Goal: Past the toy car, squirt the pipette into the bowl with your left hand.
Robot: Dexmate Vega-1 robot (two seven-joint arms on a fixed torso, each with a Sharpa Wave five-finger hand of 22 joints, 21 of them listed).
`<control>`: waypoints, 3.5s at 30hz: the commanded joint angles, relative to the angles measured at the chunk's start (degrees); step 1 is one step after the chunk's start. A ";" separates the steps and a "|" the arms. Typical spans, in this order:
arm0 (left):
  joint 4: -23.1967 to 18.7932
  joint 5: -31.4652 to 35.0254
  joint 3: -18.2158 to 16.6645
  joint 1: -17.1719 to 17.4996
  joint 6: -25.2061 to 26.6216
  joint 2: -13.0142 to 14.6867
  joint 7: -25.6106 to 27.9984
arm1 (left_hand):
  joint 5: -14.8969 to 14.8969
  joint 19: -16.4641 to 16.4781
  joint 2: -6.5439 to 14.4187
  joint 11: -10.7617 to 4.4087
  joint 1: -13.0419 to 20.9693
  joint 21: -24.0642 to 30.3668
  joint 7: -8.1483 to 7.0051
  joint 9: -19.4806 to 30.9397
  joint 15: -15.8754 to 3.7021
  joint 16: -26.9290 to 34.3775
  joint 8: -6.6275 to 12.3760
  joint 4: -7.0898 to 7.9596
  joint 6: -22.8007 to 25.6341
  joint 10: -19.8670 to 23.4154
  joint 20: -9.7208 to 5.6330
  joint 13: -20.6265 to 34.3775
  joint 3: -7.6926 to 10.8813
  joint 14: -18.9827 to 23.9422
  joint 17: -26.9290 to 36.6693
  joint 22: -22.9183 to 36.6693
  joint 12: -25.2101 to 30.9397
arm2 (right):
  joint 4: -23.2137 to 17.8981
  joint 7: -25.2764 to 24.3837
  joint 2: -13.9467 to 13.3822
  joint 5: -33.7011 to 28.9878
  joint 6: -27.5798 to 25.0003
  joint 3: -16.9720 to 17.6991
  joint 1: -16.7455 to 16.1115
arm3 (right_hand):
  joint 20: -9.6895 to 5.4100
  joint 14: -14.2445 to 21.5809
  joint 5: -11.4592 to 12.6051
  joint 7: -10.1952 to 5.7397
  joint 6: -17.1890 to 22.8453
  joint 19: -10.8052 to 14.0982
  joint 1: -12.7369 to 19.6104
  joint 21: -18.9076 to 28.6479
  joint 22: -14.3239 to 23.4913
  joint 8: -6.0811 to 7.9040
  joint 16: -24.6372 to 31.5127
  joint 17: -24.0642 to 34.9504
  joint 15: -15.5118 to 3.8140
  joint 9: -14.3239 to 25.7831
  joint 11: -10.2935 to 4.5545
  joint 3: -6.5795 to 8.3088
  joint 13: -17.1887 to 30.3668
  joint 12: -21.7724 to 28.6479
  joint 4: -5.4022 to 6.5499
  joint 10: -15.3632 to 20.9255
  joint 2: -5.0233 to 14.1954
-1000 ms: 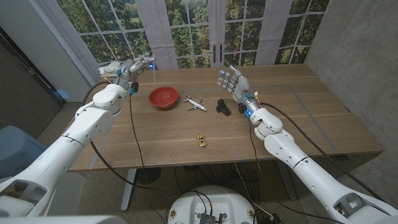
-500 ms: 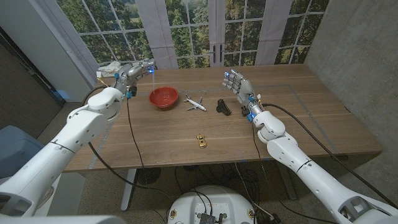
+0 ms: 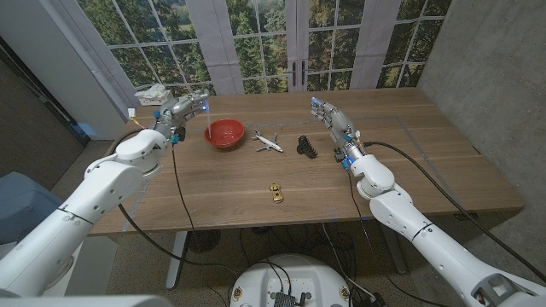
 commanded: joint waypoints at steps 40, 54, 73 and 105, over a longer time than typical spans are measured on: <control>-14.01 -1.96 -9.19 17.67 8.50 -3.62 17.13 | -0.11 -1.34 -0.45 1.85 0.03 -0.39 2.22 -0.89 -0.94 -0.13 -0.94 -0.68 -1.51 -0.41 -0.03 0.08 -0.19 -1.27 0.04 0.10 0.22 | 2.93 0.13 0.37 -4.98 10.39 0.68 -2.23 | -5.08 -5.50 -1.92 1.23 -4.85 -1.73 -0.74 -3.48 -0.30 -0.92 0.11 -4.87 -2.50 -0.25 -0.92 0.94 -3.95 -0.70 1.98 -4.07 1.05; -18.68 -2.87 -10.12 19.14 15.15 -4.35 22.80 | 0.27 -6.05 -4.57 6.78 0.86 -1.66 4.26 -3.87 2.73 -0.27 -2.50 -0.51 -19.49 -6.00 3.04 0.14 -1.12 -5.47 0.25 -0.12 -0.38 | 0.30 -0.19 -0.84 -5.06 11.47 1.64 -5.17 | -3.82 -5.31 -3.01 1.89 -5.32 -1.42 -2.52 -4.07 -0.31 -0.72 0.28 -6.29 -1.05 -0.32 -0.38 -0.52 -4.77 -0.54 2.01 -4.41 -0.45; -17.71 12.97 -6.71 20.95 7.47 -2.30 19.18 | 0.84 -22.02 -7.59 10.24 -12.04 -3.35 -0.88 -7.42 5.08 -0.84 -2.11 2.34 -62.23 -32.63 0.14 -0.15 -5.14 -29.35 0.26 -0.75 -1.11 | -1.74 -1.57 -1.47 -5.99 11.54 2.67 -7.42 | -2.93 -5.24 -3.94 1.99 -5.71 -1.22 -3.84 -4.66 -0.30 -0.63 0.37 -7.55 -0.65 -0.38 -0.13 -1.48 -5.43 -0.47 1.97 -4.81 -1.03; 4.99 6.10 -3.60 12.89 -28.12 -7.20 -20.70 | 0.84 -22.85 -1.08 3.10 -29.58 -0.97 -6.35 -8.00 -1.29 0.45 -0.54 7.87 -64.96 -35.94 -6.55 -0.66 -7.74 -33.59 0.13 -0.99 0.57 | 1.16 -0.46 0.18 -4.71 14.05 2.77 -6.05 | -1.99 -5.18 -6.19 2.40 -5.96 0.11 -9.43 -5.39 -0.23 -0.40 0.71 -9.43 0.05 -0.38 0.22 -4.26 -6.30 -0.28 3.94 -5.28 -1.96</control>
